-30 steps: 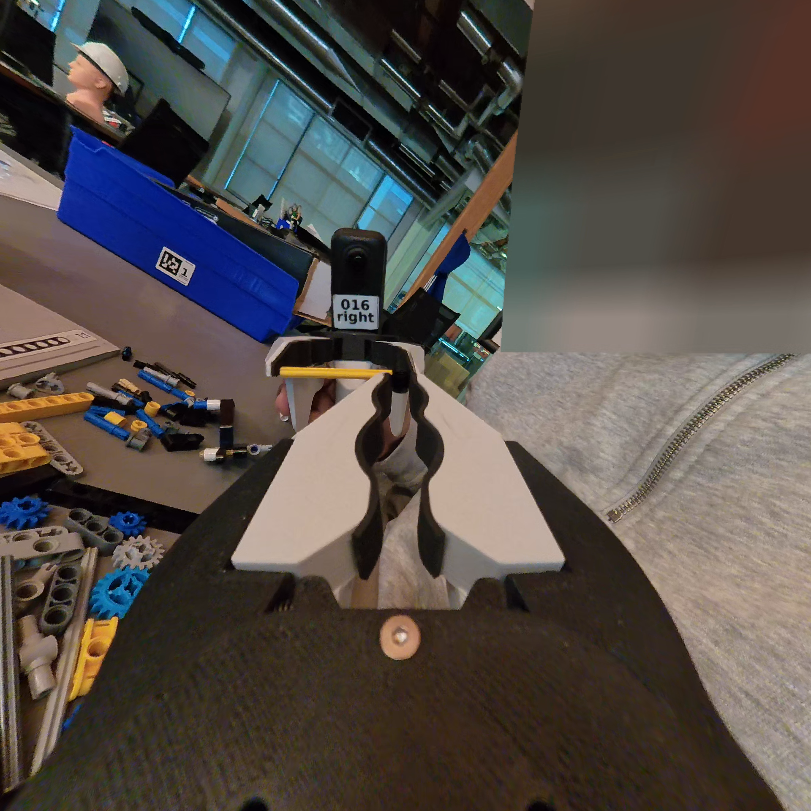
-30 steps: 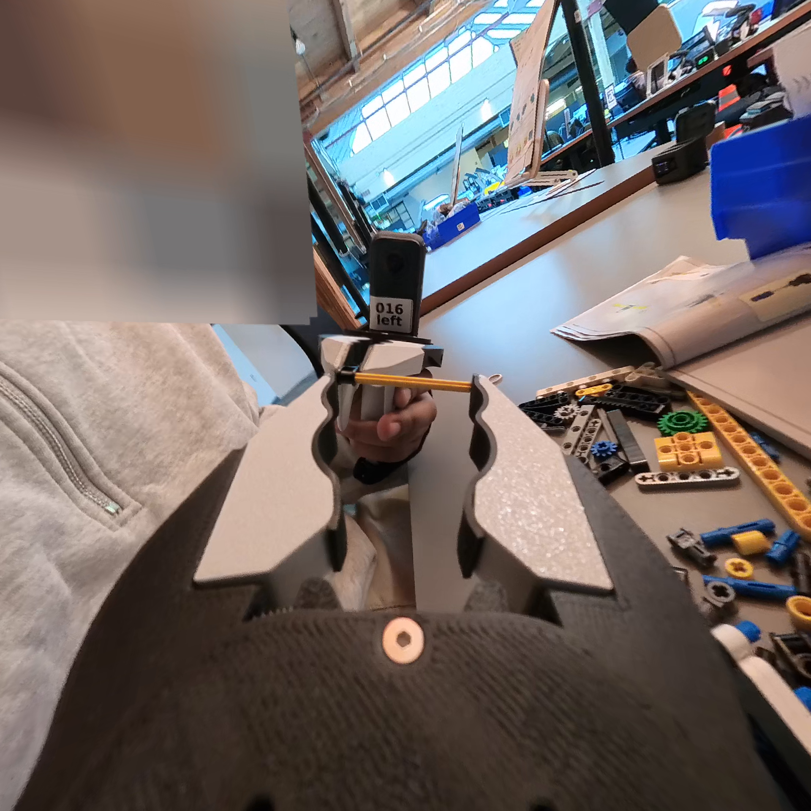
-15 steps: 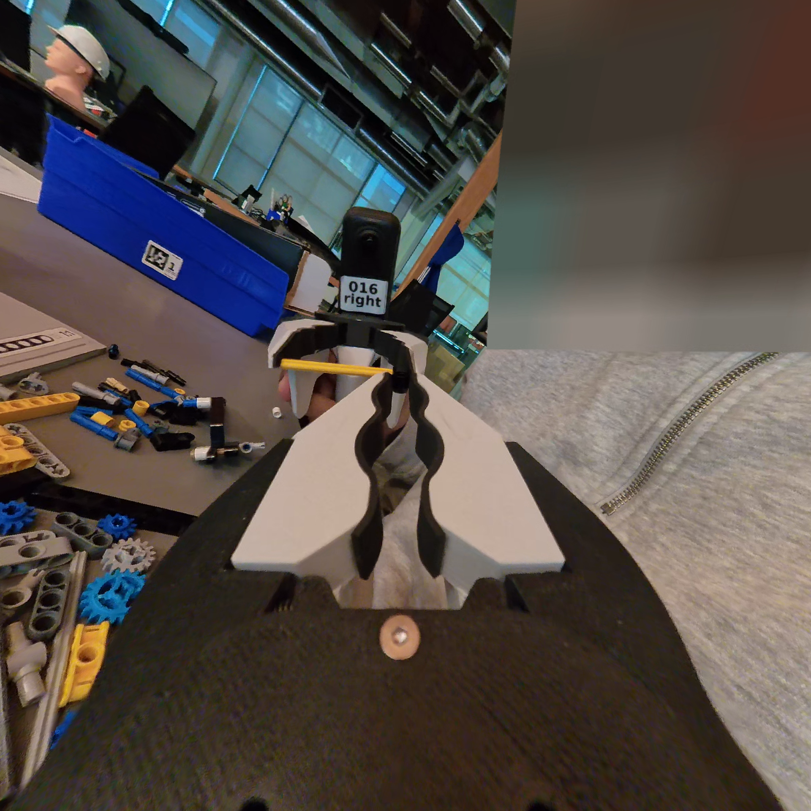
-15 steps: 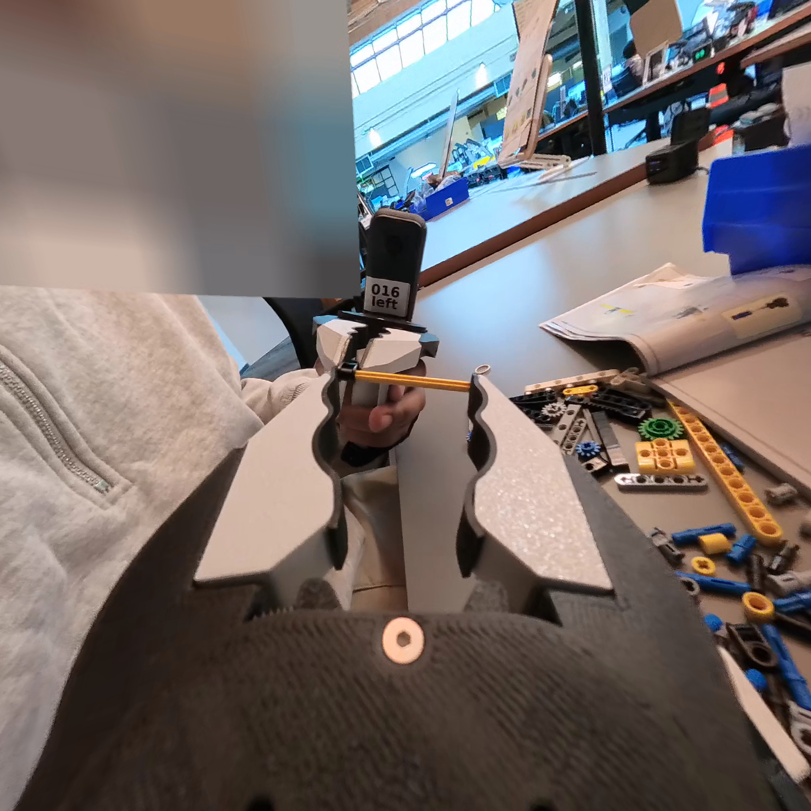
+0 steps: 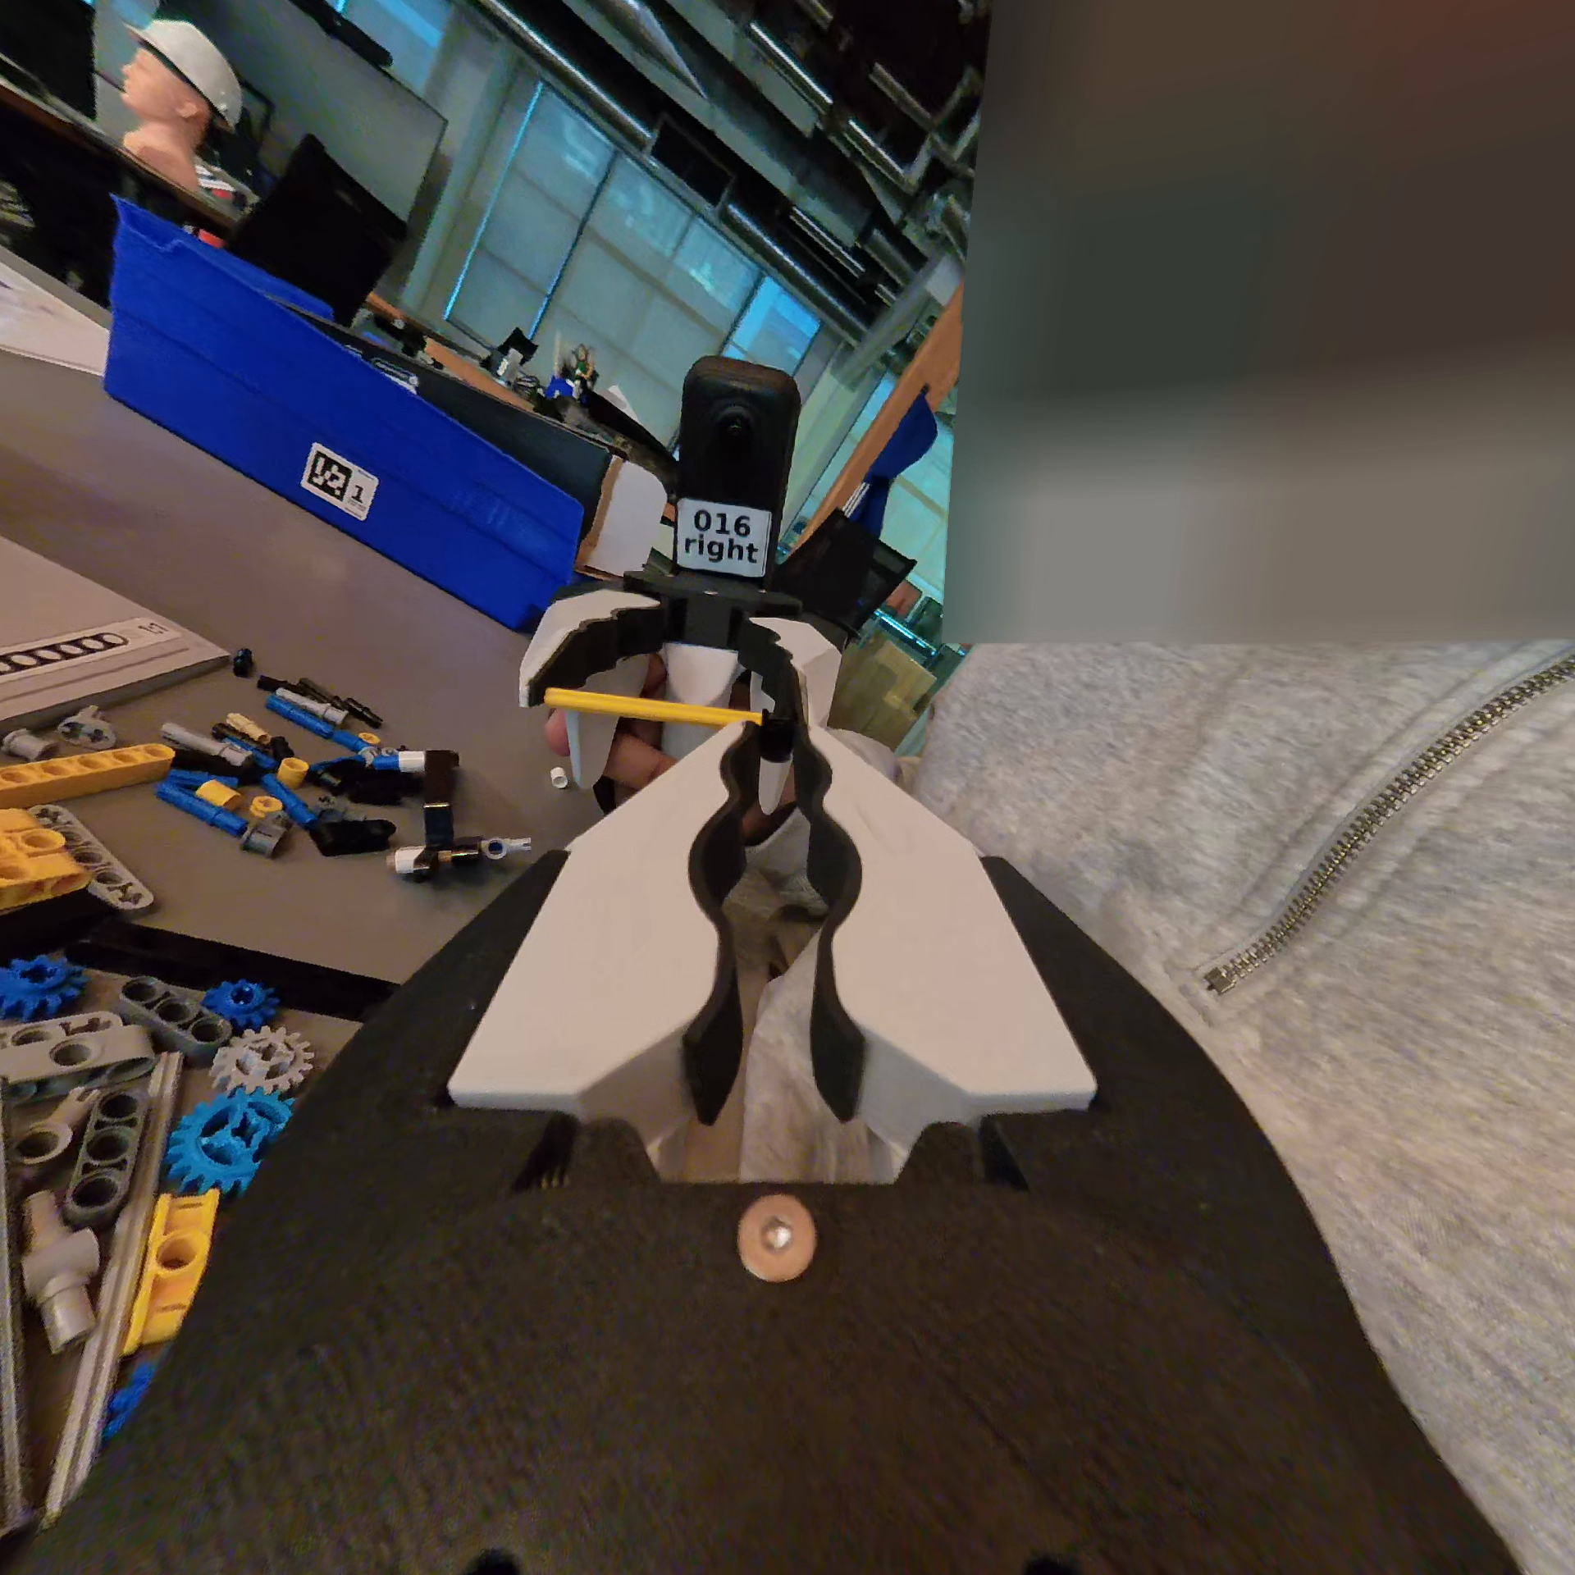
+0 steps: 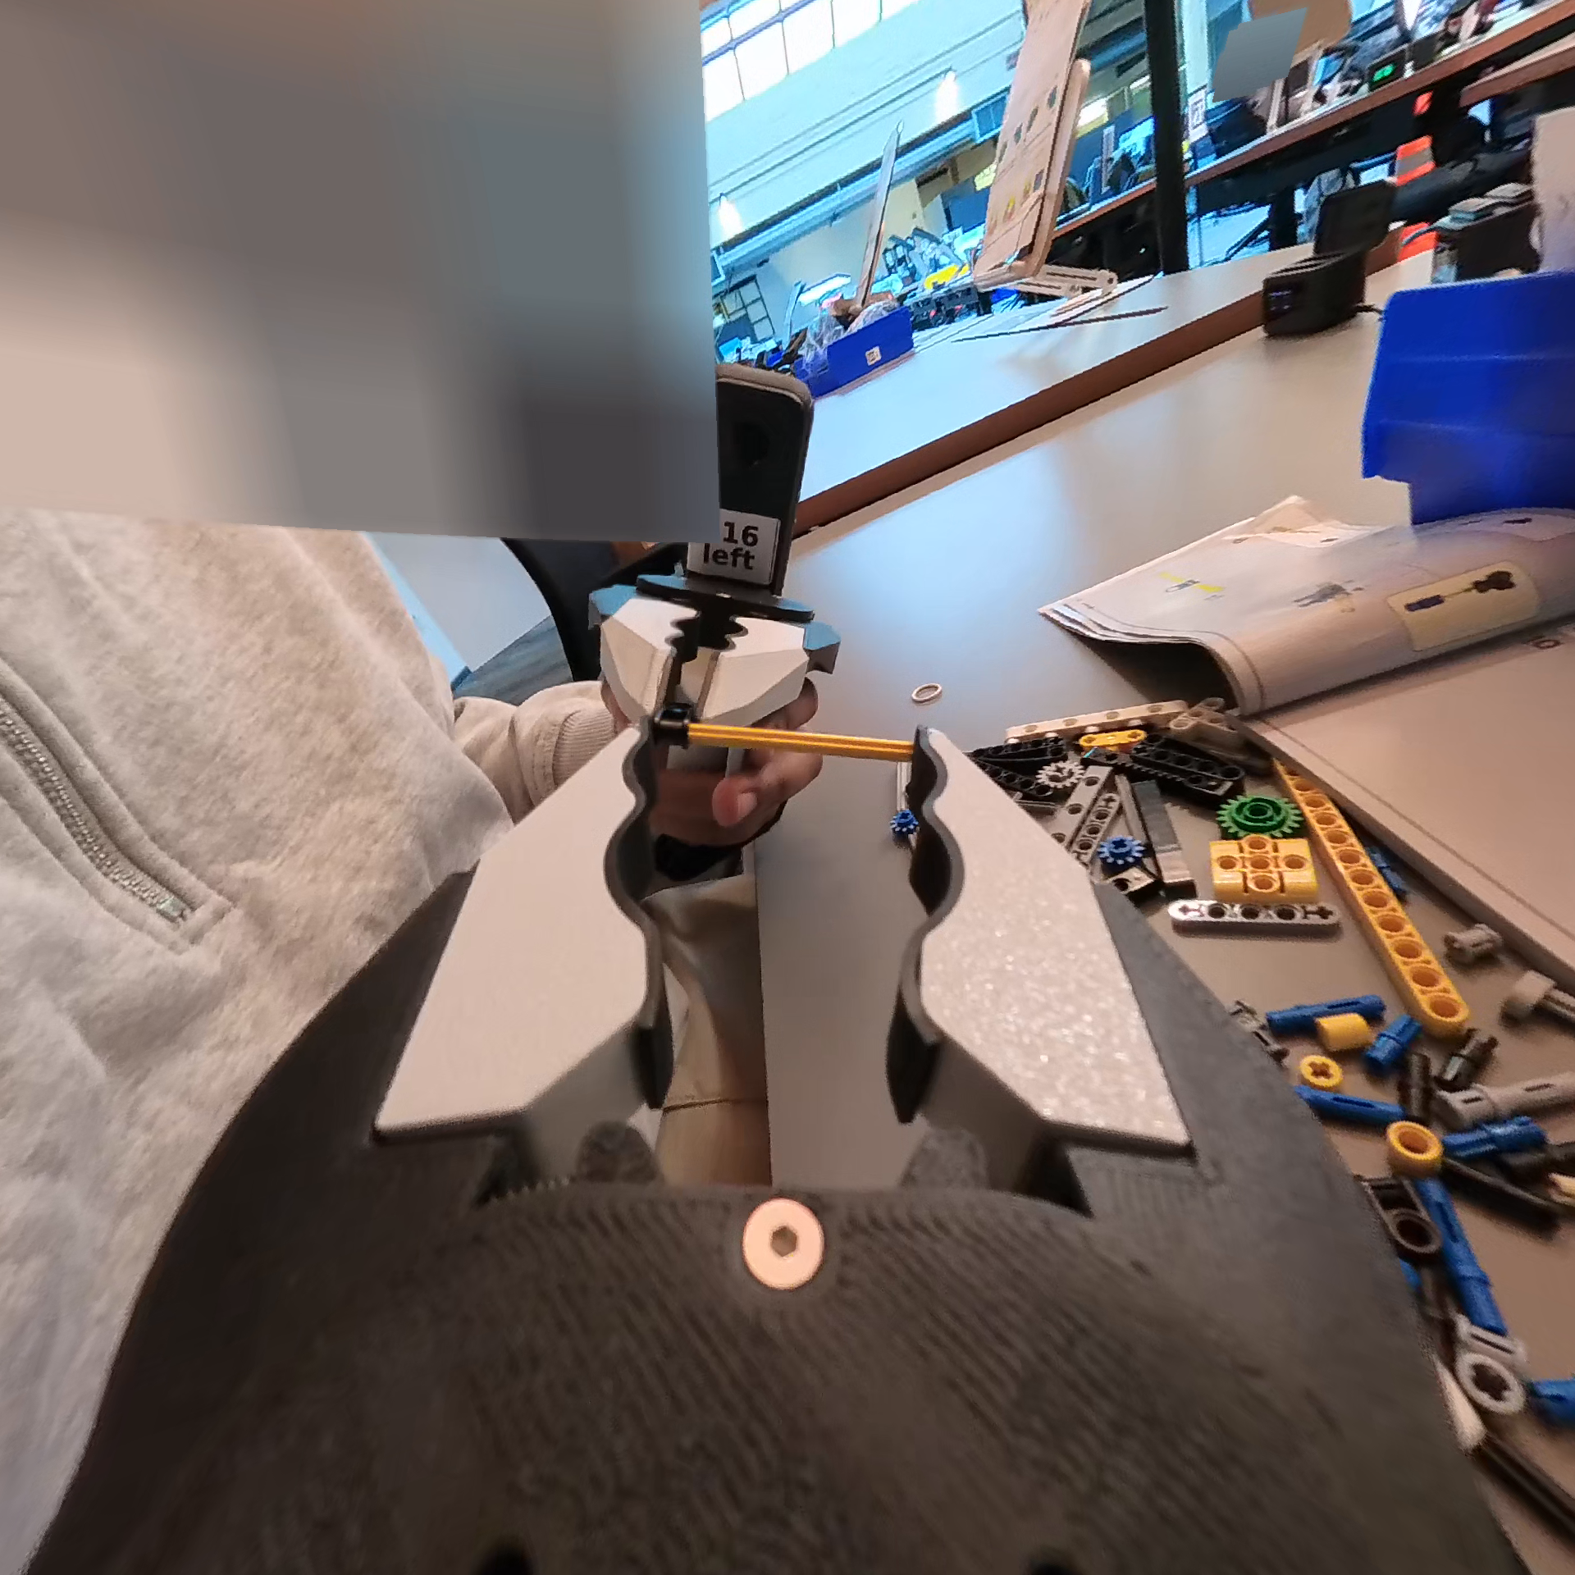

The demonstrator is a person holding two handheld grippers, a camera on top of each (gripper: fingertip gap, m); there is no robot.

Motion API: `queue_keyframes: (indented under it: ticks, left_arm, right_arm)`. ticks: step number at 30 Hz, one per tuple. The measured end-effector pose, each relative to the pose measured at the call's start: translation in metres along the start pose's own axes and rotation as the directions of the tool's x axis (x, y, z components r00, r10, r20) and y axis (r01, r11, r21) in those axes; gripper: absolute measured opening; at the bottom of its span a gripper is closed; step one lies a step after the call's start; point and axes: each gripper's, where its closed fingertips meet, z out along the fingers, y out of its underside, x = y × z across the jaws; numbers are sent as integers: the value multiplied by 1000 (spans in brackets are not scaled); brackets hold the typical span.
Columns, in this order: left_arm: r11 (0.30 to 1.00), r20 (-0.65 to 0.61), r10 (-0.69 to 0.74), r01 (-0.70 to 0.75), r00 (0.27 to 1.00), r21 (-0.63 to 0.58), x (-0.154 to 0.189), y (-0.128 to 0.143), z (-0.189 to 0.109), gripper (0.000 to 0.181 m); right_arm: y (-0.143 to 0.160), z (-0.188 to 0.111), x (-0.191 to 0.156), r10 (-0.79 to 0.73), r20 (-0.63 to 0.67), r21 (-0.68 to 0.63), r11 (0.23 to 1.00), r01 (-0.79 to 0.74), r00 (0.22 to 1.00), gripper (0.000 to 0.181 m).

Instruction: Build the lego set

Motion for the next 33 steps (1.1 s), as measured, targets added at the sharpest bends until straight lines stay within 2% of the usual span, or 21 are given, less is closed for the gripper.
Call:
queue_keyframes:
  ticks: [13, 22, 26, 33]
  left_arm:
    - [997, -39, -33, 30, 999, -73, 3, 10, -1, 5]
    - [996, -31, -58, 55, 998, -76, -1, 11, -1, 5]
    - [996, -78, -58, 53, 995, -71, 7, 9, -3, 5]
    - [997, -28, -27, 25, 999, -79, -1, 10, -3, 4]
  right_arm:
    - [7, -1, -4, -81, -27, -89, 993, 78, 996, 58]
    - [9, -1, -6, -112, -30, -106, 988, 108, 993, 56]
    - [6, 1, -10, -120, -17, -98, 988, 118, 993, 54]
    - [9, 3, -3, -81, -15, -102, 992, 79, 997, 54]
